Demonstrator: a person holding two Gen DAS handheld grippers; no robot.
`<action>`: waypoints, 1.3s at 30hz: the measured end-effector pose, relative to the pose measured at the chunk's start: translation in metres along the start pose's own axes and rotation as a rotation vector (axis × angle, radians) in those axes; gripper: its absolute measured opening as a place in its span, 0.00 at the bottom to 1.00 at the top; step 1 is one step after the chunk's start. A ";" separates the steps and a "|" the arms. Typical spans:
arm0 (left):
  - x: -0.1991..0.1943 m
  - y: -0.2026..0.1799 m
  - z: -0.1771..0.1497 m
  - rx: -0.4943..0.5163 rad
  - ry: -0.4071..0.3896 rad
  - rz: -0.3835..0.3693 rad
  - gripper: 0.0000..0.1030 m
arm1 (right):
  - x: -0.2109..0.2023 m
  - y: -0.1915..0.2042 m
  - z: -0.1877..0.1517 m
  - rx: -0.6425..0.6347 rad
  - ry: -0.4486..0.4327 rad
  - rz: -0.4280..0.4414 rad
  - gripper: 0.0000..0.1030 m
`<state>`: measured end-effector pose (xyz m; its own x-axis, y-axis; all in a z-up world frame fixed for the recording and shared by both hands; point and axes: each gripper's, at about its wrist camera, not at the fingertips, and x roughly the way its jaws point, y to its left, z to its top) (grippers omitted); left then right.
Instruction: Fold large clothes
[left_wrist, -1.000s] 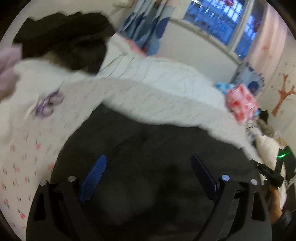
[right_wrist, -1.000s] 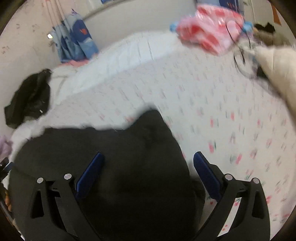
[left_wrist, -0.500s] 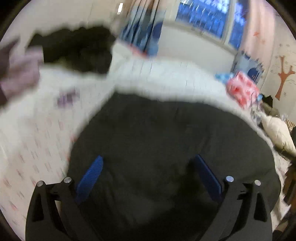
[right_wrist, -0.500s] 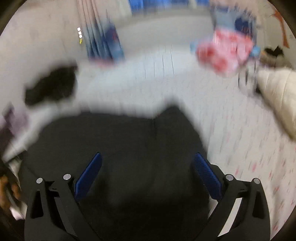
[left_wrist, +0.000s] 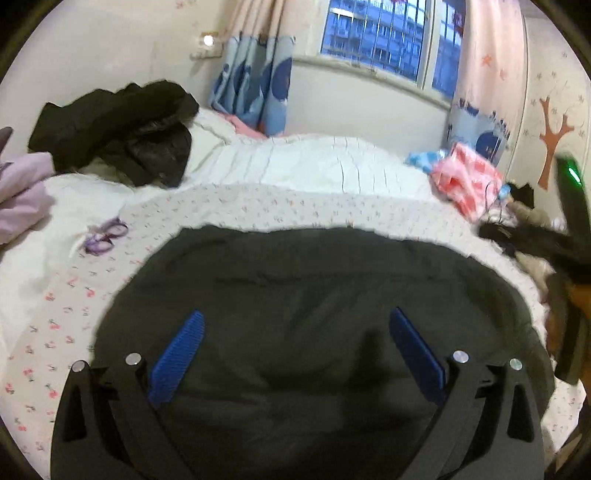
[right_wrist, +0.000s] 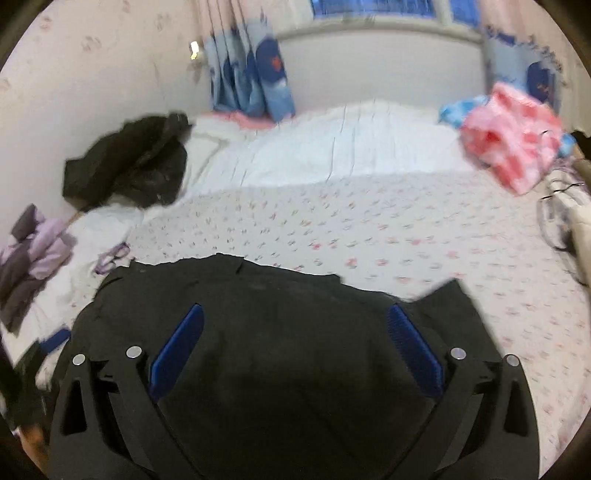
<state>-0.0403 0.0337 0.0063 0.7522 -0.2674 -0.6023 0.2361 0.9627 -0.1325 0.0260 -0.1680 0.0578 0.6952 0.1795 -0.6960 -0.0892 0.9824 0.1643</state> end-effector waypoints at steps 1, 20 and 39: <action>0.006 -0.001 -0.003 0.007 0.018 0.003 0.93 | 0.024 0.001 0.002 0.010 0.045 -0.017 0.93; -0.049 0.040 -0.047 -0.194 0.124 -0.158 0.93 | -0.152 -0.130 -0.156 0.332 0.076 0.015 0.93; -0.044 0.099 -0.109 -0.671 0.340 -0.411 0.93 | -0.126 -0.177 -0.228 0.779 0.120 0.393 0.88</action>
<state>-0.1169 0.1449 -0.0658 0.4362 -0.6763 -0.5935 -0.0449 0.6424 -0.7650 -0.2085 -0.3521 -0.0431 0.6331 0.5441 -0.5505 0.2361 0.5416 0.8068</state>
